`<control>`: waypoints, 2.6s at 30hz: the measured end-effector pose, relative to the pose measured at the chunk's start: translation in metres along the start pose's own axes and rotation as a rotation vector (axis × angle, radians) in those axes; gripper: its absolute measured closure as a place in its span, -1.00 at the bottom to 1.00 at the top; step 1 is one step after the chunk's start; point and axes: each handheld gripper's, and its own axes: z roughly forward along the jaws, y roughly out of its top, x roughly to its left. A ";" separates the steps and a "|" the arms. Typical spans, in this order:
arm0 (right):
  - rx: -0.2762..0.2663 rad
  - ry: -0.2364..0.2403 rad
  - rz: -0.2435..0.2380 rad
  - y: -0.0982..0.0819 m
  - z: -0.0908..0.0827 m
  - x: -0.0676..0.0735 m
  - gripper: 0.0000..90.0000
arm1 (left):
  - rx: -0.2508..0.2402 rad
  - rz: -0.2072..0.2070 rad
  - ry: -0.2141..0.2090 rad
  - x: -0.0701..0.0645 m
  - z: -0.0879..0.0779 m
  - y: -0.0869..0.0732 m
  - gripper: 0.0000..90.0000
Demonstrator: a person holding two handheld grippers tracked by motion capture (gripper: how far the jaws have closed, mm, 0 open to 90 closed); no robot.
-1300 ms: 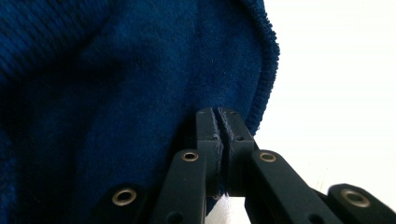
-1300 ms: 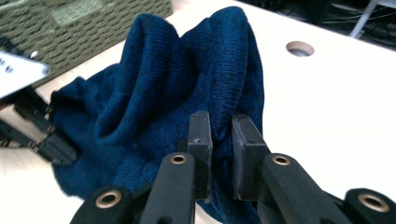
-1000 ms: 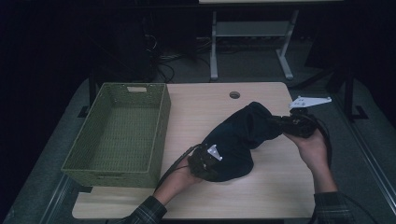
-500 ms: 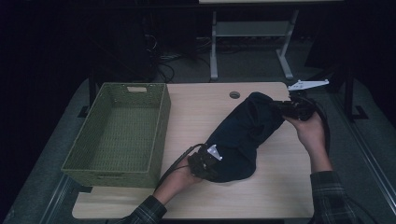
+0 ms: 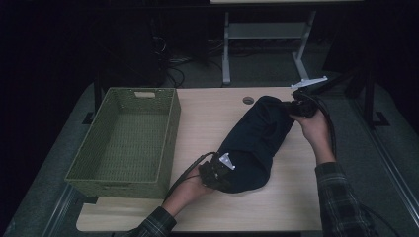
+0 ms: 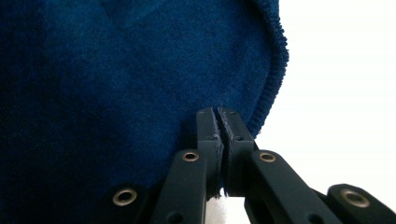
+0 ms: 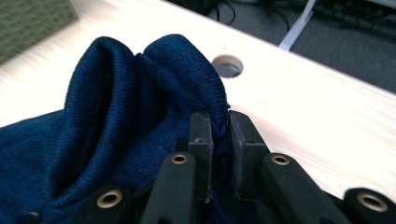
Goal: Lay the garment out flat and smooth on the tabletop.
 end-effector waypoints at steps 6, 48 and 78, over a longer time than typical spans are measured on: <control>0.035 -0.025 -0.006 0.003 0.032 -0.004 0.78 | -0.003 -0.008 -0.007 0.000 0.000 0.000 0.94; 0.027 0.037 0.017 -0.056 -0.011 0.023 0.99 | -0.001 -0.005 -0.017 0.003 0.000 0.000 0.94; 0.155 0.126 -0.066 -0.143 0.003 0.098 1.00 | 0.015 -0.014 -0.010 0.000 0.000 0.003 0.90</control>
